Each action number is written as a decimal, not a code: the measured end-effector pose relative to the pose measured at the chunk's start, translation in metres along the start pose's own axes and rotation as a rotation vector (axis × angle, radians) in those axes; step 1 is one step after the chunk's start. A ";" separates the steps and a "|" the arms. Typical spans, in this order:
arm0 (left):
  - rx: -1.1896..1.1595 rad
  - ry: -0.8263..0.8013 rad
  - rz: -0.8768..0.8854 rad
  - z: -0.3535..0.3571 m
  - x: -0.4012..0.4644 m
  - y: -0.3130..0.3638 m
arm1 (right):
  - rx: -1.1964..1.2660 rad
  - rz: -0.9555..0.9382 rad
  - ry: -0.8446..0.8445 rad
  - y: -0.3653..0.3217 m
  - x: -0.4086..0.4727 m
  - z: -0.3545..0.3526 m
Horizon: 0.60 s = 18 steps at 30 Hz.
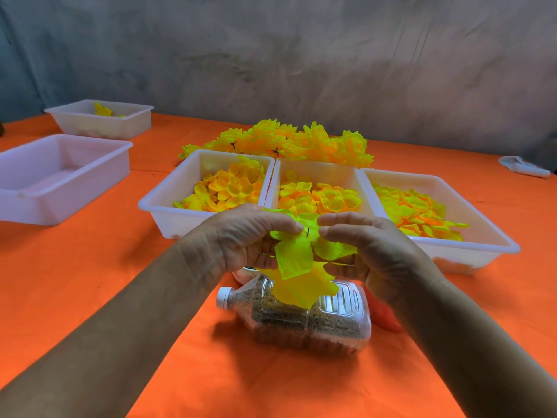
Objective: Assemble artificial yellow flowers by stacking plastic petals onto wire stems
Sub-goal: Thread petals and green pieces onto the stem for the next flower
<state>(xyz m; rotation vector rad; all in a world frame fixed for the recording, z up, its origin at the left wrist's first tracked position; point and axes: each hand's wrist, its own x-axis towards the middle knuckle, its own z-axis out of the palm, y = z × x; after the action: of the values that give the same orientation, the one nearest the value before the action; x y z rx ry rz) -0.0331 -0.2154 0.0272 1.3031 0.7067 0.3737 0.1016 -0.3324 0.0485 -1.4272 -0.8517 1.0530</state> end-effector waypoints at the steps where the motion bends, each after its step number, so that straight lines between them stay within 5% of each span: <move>1: 0.013 0.021 0.011 0.002 -0.001 0.002 | -0.030 -0.013 -0.003 0.000 -0.001 -0.001; 18: 0.194 0.090 0.083 -0.001 -0.005 0.019 | -0.324 -0.160 0.011 0.007 -0.011 -0.004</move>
<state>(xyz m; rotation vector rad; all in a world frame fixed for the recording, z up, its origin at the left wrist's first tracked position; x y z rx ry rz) -0.0348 -0.2128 0.0465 1.5099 0.7816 0.4412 0.1015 -0.3449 0.0428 -1.5994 -1.1476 0.8099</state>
